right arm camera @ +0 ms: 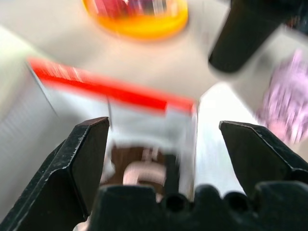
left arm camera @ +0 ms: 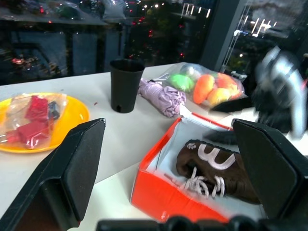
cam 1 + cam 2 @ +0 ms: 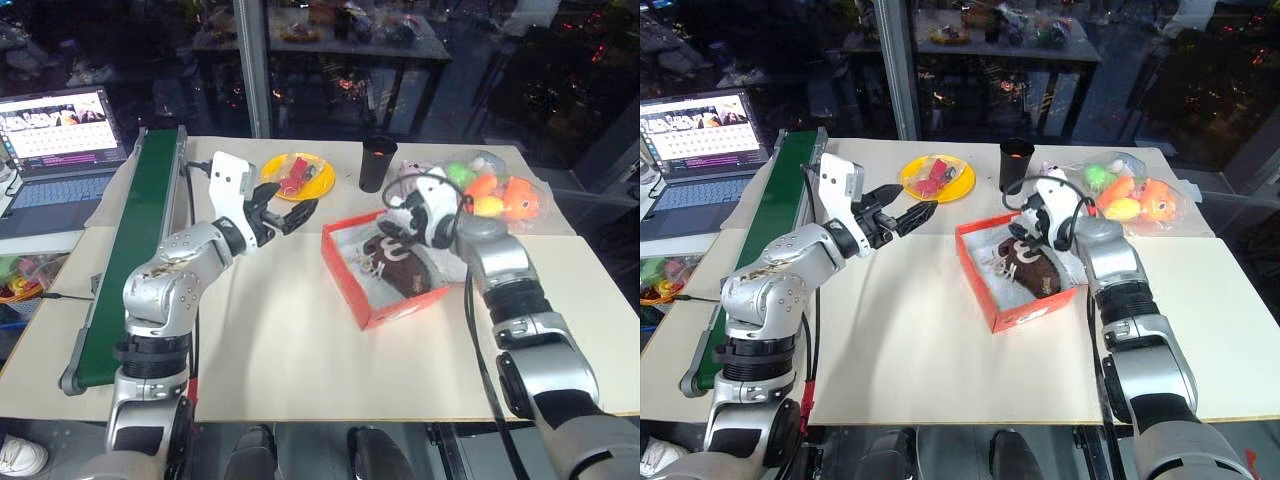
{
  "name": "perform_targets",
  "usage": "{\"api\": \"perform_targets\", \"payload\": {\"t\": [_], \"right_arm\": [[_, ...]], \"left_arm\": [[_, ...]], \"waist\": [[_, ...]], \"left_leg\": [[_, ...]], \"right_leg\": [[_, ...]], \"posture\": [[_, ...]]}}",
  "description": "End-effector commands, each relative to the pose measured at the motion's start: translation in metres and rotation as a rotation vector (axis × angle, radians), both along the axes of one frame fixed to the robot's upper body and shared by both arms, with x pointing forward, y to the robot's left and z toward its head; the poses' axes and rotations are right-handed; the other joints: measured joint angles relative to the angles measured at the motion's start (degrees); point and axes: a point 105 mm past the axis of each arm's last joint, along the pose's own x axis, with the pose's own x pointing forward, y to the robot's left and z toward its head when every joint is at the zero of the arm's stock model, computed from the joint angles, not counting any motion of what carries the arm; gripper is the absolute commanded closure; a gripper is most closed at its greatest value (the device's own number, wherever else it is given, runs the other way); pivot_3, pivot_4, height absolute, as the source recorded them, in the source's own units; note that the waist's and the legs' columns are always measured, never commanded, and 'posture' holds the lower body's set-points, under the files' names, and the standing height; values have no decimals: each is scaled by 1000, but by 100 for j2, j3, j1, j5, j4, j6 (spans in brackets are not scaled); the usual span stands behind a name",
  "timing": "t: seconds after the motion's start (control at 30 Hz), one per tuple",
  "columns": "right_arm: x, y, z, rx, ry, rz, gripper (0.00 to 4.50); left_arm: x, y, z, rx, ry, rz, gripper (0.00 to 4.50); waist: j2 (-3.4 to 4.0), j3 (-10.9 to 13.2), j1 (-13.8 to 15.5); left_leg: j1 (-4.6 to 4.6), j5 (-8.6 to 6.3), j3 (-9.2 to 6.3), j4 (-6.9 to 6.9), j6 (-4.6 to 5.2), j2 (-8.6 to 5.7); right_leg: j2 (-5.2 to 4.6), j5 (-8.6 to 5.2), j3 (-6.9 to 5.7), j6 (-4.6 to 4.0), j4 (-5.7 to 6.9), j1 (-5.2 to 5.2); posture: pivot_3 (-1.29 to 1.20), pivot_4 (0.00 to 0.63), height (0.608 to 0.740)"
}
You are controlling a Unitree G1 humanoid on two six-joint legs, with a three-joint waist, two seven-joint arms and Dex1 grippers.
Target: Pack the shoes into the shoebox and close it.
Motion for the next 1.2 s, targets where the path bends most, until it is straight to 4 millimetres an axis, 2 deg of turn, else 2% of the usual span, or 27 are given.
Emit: {"api": "perform_targets", "payload": {"t": [0.03, 0.1, 0.2, 0.3, 0.4, 0.63, 0.73, 0.9, 1.03, 1.2], "right_arm": [[-19, 16, 42, 118, -68, 74, 41], [-34, 28, 55, 161, -87, 160, 41], [-66, 43, 55, 171, -72, 334, 41], [-95, 44, 35, 181, 1, 438, 41], [-106, 39, 18, 192, 43, 428, 41], [-106, 50, -9, 227, 84, 411, 41], [-107, 58, -12, 247, 92, 428, 41], [-106, 71, -13, 267, 89, 461, 41], [-104, 78, -12, 271, 85, 475, 41], [-102, 85, -9, 249, 67, 503, 41]], "left_arm": [[1, 9, 5, 21, -39, 47, 0], [4, 15, 1, 38, -31, 89, 0], [9, 35, -3, 44, -21, 204, 0], [9, 70, -18, 106, -5, 379, 0], [3, 101, -31, 103, 23, 515, 0], [-19, 140, -46, 149, 18, 739, 0], [-26, 154, -46, 147, 6, 817, 0], [-37, 184, -44, 137, 5, 948, 0], [-39, 191, -52, 128, 33, 963, 0], [-39, 187, -73, 95, 82, 981, 0]], "waist": [[0, 0, 20], [1, 0, 47], [1, 0, 105], [1, 0, 144], [1, 0, 137], [0, 0, 114], [0, 0, 119], [0, 0, 127], [0, 0, 126], [-1, 0, 140]], "left_leg": [[0, 0, 1, 2, 0, 0], [0, 0, 3, 7, 0, 0], [0, 0, 2, 9, 0, 0], [0, 0, 1, 8, 0, 0], [-1, 0, 6, 8, -1, 0], [16, -7, 4, 13, -12, 0], [16, -18, 4, 13, -31, 0], [11, -2, 4, 13, -5, 0], [11, -6, 5, 12, -11, 0], [11, -8, 7, 13, -15, 0]], "right_leg": [[-1, 1, 0, 0, 0, 0], [-3, 1, 0, -1, -2, 2], [-2, 2, -1, -3, -1, 2], [-3, 1, -3, -3, -4, 6], [-9, 1, -2, -3, -11, 6], [-8, 14, -4, -24, -3, 8], [-8, 12, -4, -30, -3, 7], [-7, 16, -5, -22, -4, 3], [-7, 17, -5, -23, -3, 3], [-10, 17, -6, -23, -6, 4]], "posture": [[0, 150, 736], [0, 150, 736], [0, 150, 736], [0, 150, 736], [0, 150, 736], [0, 150, 736], [0, 150, 736], [0, 150, 736], [0, 150, 736], [0, 150, 736]]}}
